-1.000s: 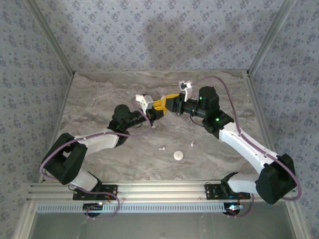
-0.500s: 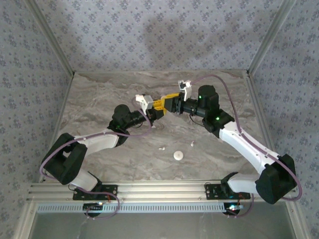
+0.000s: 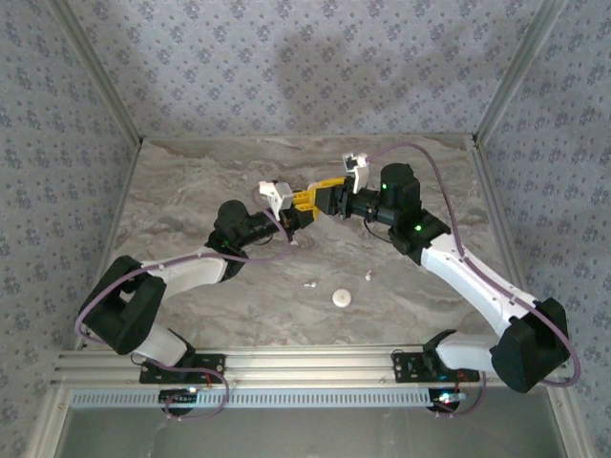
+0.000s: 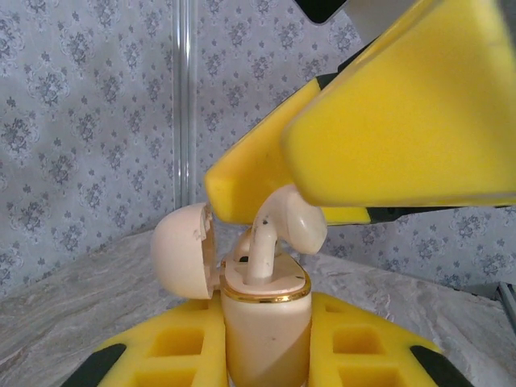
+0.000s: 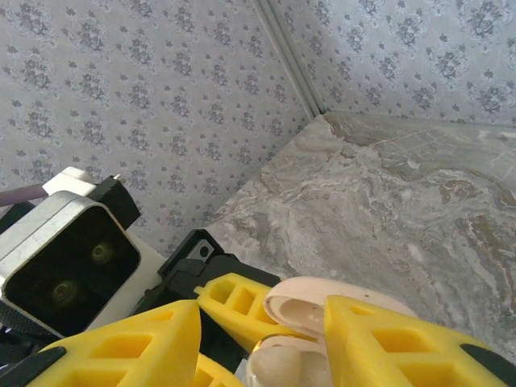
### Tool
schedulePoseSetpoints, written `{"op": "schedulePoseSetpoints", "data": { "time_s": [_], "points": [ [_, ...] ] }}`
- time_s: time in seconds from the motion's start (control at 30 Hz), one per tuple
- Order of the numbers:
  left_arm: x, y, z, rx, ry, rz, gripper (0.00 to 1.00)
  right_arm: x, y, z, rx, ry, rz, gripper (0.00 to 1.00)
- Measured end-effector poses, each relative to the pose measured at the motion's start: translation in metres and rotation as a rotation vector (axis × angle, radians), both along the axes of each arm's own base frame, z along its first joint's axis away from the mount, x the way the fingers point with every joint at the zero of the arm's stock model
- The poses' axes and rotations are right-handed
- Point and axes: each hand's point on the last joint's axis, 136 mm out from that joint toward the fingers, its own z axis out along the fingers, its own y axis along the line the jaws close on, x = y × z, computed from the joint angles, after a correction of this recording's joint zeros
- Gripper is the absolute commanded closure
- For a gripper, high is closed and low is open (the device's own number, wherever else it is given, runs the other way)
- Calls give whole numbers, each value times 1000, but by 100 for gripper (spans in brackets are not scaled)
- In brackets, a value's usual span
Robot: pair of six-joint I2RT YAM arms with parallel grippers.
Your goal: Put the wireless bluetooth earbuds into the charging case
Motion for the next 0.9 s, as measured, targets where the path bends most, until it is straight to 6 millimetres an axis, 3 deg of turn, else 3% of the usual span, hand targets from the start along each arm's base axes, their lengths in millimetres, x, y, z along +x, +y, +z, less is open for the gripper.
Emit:
{"op": "schedulePoseSetpoints", "data": {
  "time_s": [0.9],
  "points": [
    [-1, 1, 4, -4, -21, 2, 89, -3, -4, 11, 17, -19, -14, 47]
  ]
}}
